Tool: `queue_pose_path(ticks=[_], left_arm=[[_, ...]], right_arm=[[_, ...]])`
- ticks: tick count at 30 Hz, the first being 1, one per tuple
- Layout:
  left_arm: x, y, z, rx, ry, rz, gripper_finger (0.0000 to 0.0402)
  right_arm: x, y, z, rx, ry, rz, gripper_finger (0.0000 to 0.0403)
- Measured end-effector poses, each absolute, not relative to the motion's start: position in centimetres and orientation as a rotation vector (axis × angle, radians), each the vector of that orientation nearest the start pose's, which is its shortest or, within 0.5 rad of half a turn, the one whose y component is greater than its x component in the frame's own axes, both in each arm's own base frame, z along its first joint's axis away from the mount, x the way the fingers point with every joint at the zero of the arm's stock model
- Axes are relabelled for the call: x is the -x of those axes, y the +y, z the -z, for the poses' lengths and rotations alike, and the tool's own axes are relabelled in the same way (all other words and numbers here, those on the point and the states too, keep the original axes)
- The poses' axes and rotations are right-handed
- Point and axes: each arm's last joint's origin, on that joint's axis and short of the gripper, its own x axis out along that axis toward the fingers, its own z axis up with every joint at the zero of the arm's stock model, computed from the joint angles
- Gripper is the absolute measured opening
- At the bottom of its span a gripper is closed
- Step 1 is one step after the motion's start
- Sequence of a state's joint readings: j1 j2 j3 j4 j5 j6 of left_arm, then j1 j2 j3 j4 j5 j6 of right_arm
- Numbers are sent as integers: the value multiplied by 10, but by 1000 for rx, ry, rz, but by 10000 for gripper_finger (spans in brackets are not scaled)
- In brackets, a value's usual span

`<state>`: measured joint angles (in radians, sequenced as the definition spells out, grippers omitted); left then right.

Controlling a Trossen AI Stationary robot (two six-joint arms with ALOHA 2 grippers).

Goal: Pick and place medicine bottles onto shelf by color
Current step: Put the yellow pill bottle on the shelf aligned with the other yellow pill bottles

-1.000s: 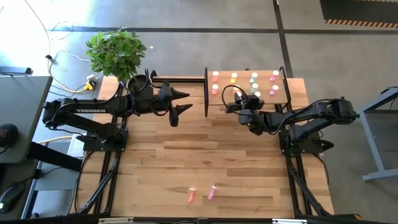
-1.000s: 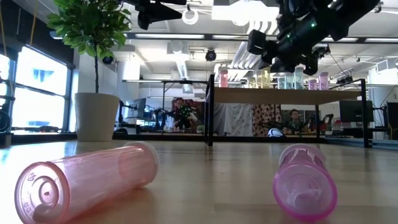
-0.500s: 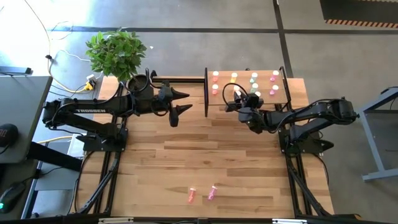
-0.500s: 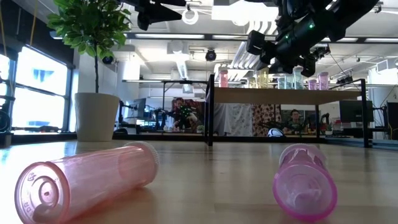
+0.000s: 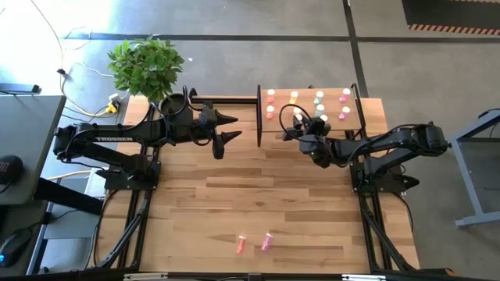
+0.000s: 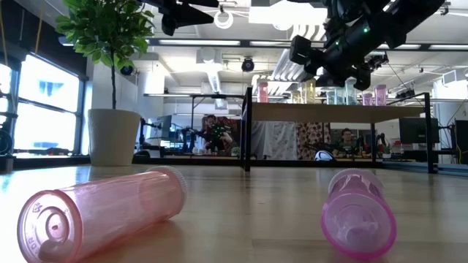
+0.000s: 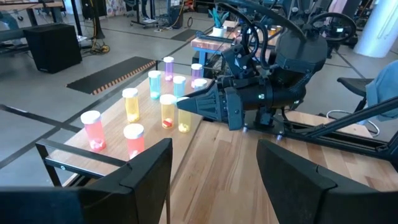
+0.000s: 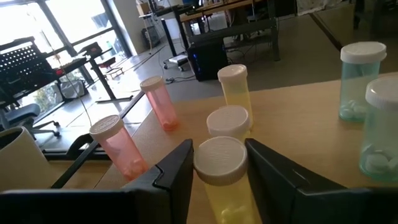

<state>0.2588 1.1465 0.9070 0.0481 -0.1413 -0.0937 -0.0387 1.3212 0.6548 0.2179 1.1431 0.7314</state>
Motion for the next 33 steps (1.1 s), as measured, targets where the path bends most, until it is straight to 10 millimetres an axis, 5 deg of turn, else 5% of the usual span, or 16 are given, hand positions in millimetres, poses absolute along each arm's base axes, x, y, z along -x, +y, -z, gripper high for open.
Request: queue_pose_path(ticks=[33], left_arm=[[-249,70,-326,111,171,-408,223]], right_arm=[[-256,-36,-222,-362,25,1234,130]])
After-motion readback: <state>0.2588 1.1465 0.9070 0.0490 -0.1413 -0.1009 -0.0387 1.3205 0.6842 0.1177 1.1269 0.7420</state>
